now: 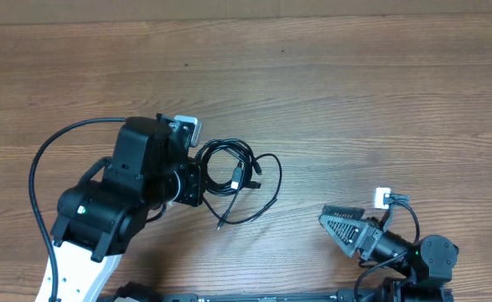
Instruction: Untangle cables
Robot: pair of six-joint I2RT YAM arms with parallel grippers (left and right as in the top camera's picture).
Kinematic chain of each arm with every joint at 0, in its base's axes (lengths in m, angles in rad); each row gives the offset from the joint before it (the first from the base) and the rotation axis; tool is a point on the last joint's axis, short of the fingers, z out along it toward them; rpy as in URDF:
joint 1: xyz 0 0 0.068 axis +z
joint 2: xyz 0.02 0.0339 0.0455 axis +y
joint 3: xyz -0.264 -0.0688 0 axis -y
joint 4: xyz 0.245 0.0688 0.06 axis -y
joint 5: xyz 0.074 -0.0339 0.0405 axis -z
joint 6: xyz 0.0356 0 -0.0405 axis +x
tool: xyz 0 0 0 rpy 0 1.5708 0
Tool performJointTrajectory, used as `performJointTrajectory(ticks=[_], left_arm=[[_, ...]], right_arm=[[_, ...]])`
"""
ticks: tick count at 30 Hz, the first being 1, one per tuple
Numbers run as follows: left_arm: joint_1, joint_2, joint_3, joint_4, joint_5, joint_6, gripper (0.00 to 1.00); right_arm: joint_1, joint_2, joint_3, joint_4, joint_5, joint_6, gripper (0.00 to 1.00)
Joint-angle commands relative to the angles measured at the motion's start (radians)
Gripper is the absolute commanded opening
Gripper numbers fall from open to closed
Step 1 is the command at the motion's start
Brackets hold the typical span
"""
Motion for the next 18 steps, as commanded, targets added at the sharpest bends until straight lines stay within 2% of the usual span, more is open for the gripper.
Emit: performJointTrajectory(ticks=[1, 4, 8, 18], left_arm=[[-0.001, 0.019, 0.021, 0.005, 0.036, 0.024, 0.04], [-0.001, 0.033, 0.021, 0.005, 0.076, 0.047, 0.04], [-0.001, 0.037, 0.021, 0.009, 0.135, 0.111, 0.04], [-0.001, 0.037, 0.021, 0.013, 0.190, 0.162, 0.04]], right_arm=[[-0.002, 0.001, -0.011, 0.006, -0.075, 0.102, 1.00], [-0.002, 0.001, -0.011, 0.029, 0.028, 0.080, 1.00], [-0.002, 0.001, -0.009, 0.110, 0.027, 0.055, 1.00], [-0.002, 0.057, 0.108, 0.111, 0.024, 0.087, 0.97]])
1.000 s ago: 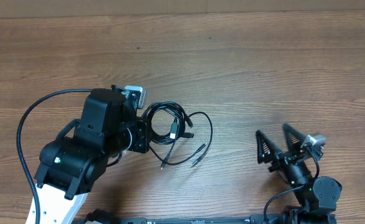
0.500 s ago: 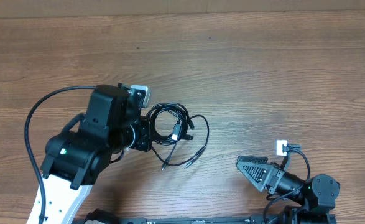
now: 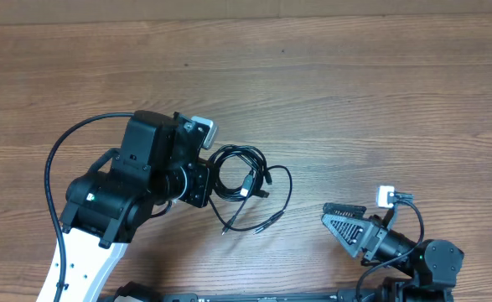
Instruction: Untangle cables
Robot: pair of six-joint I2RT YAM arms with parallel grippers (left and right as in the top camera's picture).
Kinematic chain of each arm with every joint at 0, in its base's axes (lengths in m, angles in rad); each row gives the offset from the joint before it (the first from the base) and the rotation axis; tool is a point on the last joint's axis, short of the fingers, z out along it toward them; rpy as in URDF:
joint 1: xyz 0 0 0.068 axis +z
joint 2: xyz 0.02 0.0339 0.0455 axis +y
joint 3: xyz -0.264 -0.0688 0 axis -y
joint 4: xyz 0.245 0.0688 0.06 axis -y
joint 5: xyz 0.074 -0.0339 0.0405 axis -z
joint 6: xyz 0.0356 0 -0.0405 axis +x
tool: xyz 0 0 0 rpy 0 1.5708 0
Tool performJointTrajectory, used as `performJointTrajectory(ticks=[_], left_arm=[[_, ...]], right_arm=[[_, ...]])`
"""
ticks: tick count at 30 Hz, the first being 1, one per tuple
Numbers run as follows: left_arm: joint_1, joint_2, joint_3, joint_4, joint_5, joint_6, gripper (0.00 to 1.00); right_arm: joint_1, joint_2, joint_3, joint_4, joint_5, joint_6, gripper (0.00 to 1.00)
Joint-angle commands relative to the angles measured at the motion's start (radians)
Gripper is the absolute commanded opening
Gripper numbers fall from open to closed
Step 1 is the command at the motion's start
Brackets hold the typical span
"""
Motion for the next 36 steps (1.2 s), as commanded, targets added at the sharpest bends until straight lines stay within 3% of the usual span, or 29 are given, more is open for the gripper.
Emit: performJointTrajectory(ticks=[1, 8, 15, 21, 28, 36], left_arm=[[-0.001, -0.002, 0.021, 0.010, 0.081, 0.056, 0.04], [-0.001, -0.002, 0.021, 0.009, 0.209, 0.186, 0.04], [-0.001, -0.002, 0.021, 0.009, 0.220, 0.190, 0.04], [-0.001, -0.002, 0.021, 0.012, 0.319, 0.244, 0.04], [-0.001, -0.002, 0.021, 0.012, 0.320, 0.246, 0.04], [-0.001, -0.002, 0.021, 0.012, 0.308, 0.245, 0.04]], right_arm=[[-0.002, 0.040, 0.083, 0.009, 0.002, 0.032, 0.96], [-0.002, 0.180, 0.209, 0.011, -0.069, 0.086, 0.93], [-0.002, 0.324, 0.358, 0.018, -0.119, 0.041, 0.91], [-0.002, 0.431, 0.427, 0.027, -0.122, 0.030, 0.91], [-0.002, 0.587, 0.476, 0.165, -0.072, 0.024, 0.91], [-0.002, 0.856, 0.686, 0.118, -0.066, -0.154, 0.87]])
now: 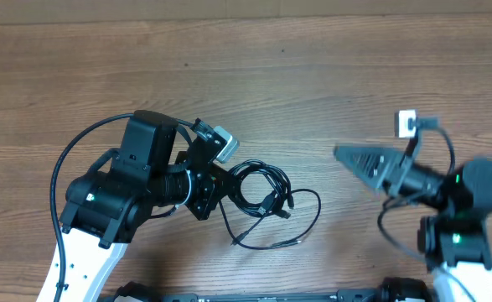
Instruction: Untangle cables
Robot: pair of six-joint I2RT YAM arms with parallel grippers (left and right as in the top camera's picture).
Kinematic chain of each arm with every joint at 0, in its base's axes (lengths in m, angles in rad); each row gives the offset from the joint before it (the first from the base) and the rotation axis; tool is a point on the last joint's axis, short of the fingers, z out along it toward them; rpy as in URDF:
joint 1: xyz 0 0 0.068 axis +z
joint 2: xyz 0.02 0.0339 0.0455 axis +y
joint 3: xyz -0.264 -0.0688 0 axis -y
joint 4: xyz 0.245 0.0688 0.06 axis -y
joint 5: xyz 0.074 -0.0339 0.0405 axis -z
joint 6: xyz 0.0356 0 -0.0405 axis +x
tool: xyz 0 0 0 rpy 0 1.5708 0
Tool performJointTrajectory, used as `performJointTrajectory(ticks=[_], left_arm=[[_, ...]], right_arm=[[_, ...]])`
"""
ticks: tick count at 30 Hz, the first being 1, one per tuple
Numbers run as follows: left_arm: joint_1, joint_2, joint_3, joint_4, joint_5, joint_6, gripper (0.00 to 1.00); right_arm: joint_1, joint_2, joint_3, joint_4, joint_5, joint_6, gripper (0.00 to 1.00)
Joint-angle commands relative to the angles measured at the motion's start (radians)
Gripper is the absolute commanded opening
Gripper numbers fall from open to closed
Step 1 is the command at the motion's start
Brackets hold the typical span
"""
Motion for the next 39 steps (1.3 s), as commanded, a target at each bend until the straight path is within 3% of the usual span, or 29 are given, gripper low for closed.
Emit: performJointTrajectory(ticks=[1, 5, 12, 19, 26, 29, 36, 39], left_arm=[[0.001, -0.002, 0.021, 0.004, 0.027, 0.023, 0.04], [0.002, -0.002, 0.021, 0.005, -0.016, -0.045, 0.04], [0.002, -0.002, 0.021, 0.022, -0.077, -0.136, 0.04], [0.002, -0.001, 0.021, 0.029, -0.019, 0.029, 0.04], [0.002, 0.008, 0.021, 0.005, -0.020, 0.045, 0.04], [0.001, 0.010, 0.021, 0.008, -0.005, 0.045, 0.04], [0.001, 0.010, 0.021, 0.015, 0.031, 0.045, 0.04], [0.002, 0.015, 0.021, 0.005, -0.024, 0.043, 0.04]], right_arm=[[-0.002, 0.080, 0.114, -0.044, 0.009, -0.126, 0.87], [-0.002, 0.151, 0.228, -0.241, 0.038, -0.248, 0.84], [0.066, 0.153, 0.338, -0.741, 0.254, -0.483, 0.83], [0.333, 0.151, 0.337, -0.793, 0.236, -0.703, 0.88], [0.530, 0.152, 0.337, -0.744, 0.364, -0.773, 0.85], [0.578, 0.160, 0.337, -0.735, 0.461, -0.773, 0.77], [0.652, 0.214, 0.336, -0.709, 0.537, -0.768, 0.31], [0.655, 0.216, 0.337, -0.695, 0.537, -0.761, 0.18]])
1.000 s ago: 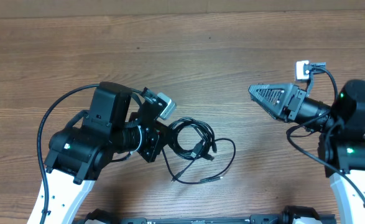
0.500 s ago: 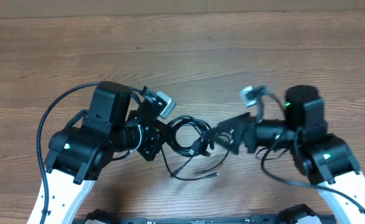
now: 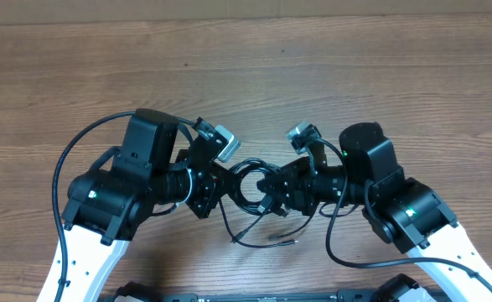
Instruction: Untangle cables
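A black cable (image 3: 247, 173) lies coiled in a loose ring on the wooden table, between the two arms. Its thin loose end (image 3: 272, 242) trails toward the front edge. My left gripper (image 3: 220, 190) is at the ring's left side, shut on the cable. From the right, my right gripper (image 3: 272, 191) reaches in, its fingers over the ring's right side where the plug ends hang. The overhead view does not show how its jaws stand. Part of the coil is hidden under both grippers.
The wooden table (image 3: 313, 75) stretches away behind the arms. The left arm's own black lead (image 3: 69, 168) loops out at the left. The right arm's lead (image 3: 338, 243) hangs in a loop near the front edge.
My right arm has swung in from the right side of the table and now has its fingers at the coil's right side. The left gripper and the coil have barely moved.
The left gripper first held the coil left of centre, with the right arm low at the front right corner. The left gripper then stood further right with the coil, step by step. The right arm was raised at the right, and now meets the coil.
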Robot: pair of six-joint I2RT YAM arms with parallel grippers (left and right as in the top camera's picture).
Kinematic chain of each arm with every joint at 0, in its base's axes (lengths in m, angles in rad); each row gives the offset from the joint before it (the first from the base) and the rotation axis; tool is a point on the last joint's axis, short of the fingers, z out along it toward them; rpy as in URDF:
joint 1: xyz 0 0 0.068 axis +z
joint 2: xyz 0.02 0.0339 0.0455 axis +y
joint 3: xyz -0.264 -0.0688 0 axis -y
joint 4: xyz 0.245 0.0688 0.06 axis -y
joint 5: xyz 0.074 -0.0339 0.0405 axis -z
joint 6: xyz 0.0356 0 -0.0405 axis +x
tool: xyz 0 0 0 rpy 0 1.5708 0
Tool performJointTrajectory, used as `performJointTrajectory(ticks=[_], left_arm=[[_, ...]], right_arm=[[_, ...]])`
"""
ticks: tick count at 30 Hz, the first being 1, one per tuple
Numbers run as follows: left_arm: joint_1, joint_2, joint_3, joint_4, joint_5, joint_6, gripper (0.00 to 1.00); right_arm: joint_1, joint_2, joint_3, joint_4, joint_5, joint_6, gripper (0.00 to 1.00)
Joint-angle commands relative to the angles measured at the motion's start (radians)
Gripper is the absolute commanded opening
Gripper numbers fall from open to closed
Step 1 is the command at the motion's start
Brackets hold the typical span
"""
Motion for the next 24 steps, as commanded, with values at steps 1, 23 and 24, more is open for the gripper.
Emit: performJointTrajectory(ticks=[1, 23, 24], left_arm=[[0.001, 0.006, 0.021, -0.003, -0.035, 0.009, 0.04], [0.001, 0.101, 0.021, 0.068, -0.506, -0.619, 0.04], [0.001, 0.101, 0.021, 0.073, -0.512, -0.631, 0.04]], right_arm=[[0.008, -0.004, 0.029, 0.014, 0.029, 0.008, 0.16], [0.008, -0.022, 0.029, -0.050, -0.006, 0.052, 0.08], [0.008, -0.022, 0.029, -0.049, -0.007, 0.052, 0.08]])
